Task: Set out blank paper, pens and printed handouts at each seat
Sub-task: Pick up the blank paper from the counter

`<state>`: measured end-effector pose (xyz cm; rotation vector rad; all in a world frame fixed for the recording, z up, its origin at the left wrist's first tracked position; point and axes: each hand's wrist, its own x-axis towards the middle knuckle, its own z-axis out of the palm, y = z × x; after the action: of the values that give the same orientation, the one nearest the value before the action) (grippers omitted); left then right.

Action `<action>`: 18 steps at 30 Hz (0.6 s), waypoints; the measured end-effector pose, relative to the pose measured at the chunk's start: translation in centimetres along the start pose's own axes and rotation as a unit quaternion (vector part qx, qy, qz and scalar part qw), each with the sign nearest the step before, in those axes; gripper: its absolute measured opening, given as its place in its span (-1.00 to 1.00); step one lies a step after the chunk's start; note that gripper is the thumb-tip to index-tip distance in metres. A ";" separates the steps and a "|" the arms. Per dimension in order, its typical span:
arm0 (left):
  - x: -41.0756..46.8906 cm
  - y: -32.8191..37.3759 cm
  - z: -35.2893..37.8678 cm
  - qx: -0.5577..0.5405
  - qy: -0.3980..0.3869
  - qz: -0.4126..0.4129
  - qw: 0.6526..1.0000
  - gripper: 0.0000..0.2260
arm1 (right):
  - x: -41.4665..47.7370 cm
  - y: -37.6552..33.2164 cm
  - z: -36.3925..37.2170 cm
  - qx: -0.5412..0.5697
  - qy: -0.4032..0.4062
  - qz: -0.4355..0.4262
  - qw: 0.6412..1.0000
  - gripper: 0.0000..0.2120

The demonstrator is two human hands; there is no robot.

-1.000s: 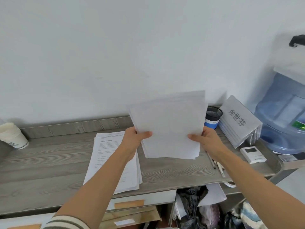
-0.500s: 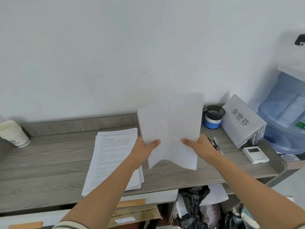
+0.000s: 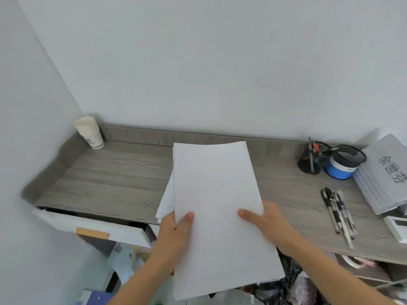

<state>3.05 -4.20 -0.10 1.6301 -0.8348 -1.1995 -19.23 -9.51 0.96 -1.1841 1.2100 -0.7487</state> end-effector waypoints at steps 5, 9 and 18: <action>-4.4 -2.8 -1.7 -0.048 0.121 -0.062 0.990 -0.88 | 0.0 1.1 2.1 -0.046 -0.085 -0.001 0.995 -0.88; -8.9 -5.1 -1.3 -0.075 0.230 -0.105 0.965 -0.86 | 0.7 2.1 2.3 -0.080 -0.176 -0.003 0.981 -0.84; -23.8 -9.7 3.3 -0.179 0.492 -0.198 0.829 -0.89 | -0.2 6.6 4.3 -0.186 -0.342 0.000 0.921 -0.89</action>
<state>-7.16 19.64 -1.61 1.8151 0.3818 -0.5382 -16.07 -6.38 -5.60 -1.5820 0.7665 -0.0594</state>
